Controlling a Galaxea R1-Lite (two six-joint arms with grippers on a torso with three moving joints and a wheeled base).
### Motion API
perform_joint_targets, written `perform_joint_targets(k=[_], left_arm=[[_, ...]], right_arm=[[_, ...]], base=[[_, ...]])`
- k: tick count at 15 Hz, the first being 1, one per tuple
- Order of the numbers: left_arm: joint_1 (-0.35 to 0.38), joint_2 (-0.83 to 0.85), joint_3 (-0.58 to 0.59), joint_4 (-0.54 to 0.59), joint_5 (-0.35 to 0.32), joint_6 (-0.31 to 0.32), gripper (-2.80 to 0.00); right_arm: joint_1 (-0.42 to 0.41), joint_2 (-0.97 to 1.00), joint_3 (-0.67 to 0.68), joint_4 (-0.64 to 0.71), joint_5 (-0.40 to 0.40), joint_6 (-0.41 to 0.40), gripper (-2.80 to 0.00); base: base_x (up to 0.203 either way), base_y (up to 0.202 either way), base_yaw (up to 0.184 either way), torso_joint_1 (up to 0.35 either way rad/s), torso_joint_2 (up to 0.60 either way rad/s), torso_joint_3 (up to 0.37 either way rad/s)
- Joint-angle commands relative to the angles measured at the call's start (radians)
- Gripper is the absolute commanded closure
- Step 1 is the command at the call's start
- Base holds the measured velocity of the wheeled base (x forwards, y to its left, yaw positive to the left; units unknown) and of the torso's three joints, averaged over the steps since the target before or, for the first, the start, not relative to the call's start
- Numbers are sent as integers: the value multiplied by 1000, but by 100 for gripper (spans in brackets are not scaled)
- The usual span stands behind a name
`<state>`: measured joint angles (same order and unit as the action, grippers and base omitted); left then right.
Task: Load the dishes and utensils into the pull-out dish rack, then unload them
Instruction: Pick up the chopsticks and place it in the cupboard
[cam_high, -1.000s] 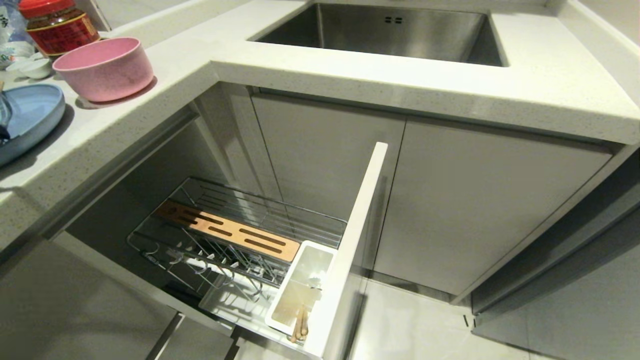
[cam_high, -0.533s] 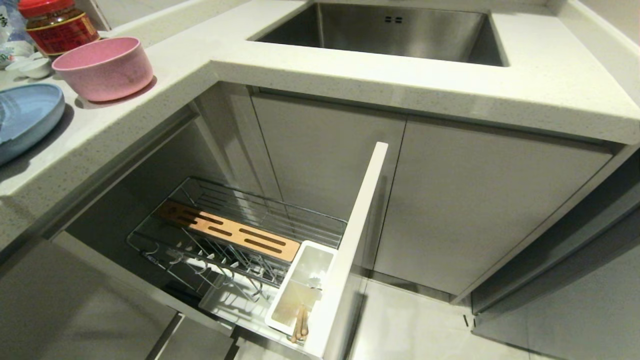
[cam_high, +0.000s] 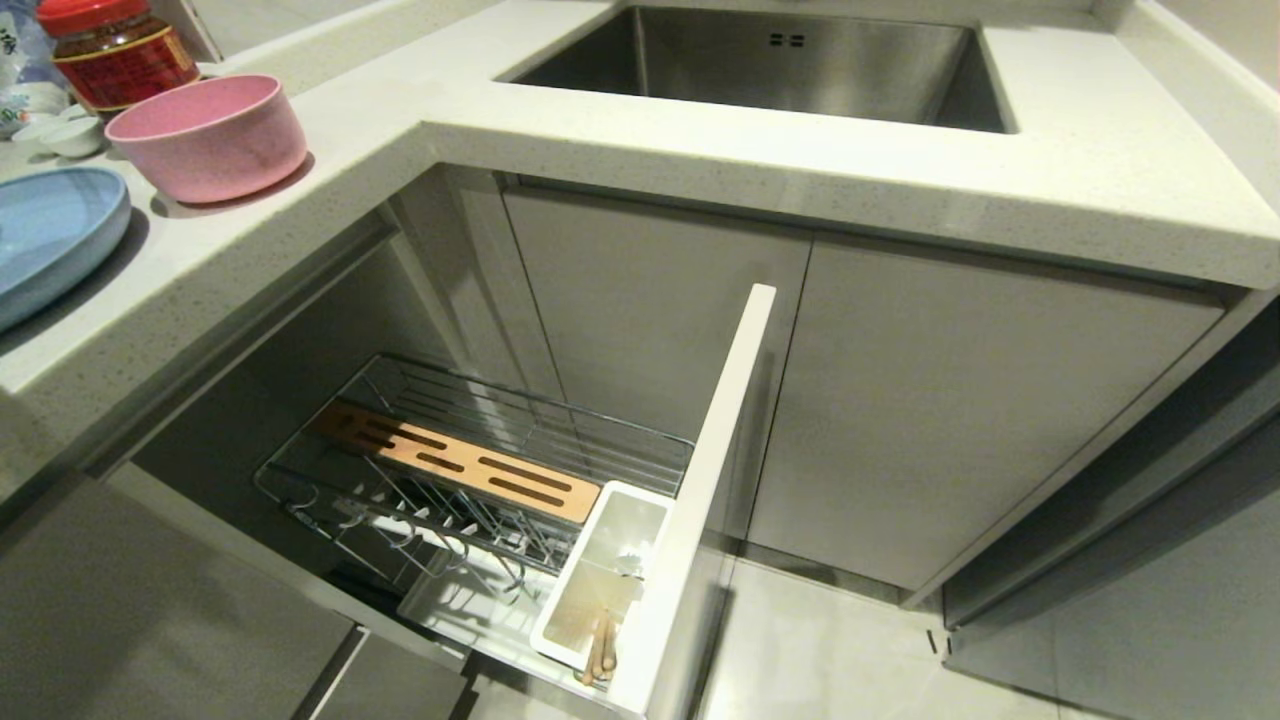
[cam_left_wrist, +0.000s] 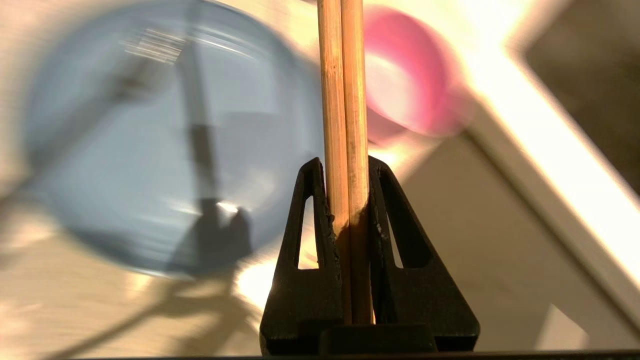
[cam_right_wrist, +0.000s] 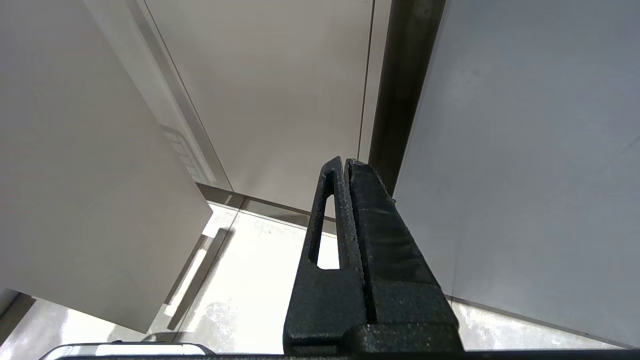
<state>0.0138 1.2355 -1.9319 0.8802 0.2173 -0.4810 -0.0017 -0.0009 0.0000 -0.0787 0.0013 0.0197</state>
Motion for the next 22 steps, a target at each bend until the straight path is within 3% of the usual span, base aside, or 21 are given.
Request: perform_joint_targets(k=[1, 3, 5, 8, 12, 16, 19, 22], left_arm=[[-182, -61, 5, 2, -30, -36, 0], [-316, -88, 23, 1, -112, -71, 0], [-394, -100, 55, 5, -260, -85, 0], [-502, -76, 88, 69, -360, -91, 0], [-598, 58, 58, 328, -357, -50, 0], [-656, 153, 23, 632, -302, 53, 0], [-678, 191, 23, 650, -301, 202, 0], [-699, 242, 24, 650, -307, 233, 0]], right_arm=[[0, -1, 26, 0, 0, 0, 0], [0, -1, 26, -1, 0, 0, 0], [0, -1, 26, 0, 0, 0, 0], [0, -1, 26, -1, 0, 0, 0], [0, -1, 26, -1, 0, 0, 0], [0, -1, 26, -1, 0, 0, 0], [0, -1, 26, -1, 0, 0, 0], [0, -1, 26, -1, 0, 0, 0]], base=[[0, 0, 0, 0, 0, 0], [0, 0, 0, 0, 0, 0], [0, 0, 0, 0, 0, 0], [0, 0, 0, 0, 0, 0], [0, 0, 0, 0, 0, 0], [0, 0, 0, 0, 0, 0], [0, 0, 0, 0, 0, 0], [0, 0, 0, 0, 0, 0]])
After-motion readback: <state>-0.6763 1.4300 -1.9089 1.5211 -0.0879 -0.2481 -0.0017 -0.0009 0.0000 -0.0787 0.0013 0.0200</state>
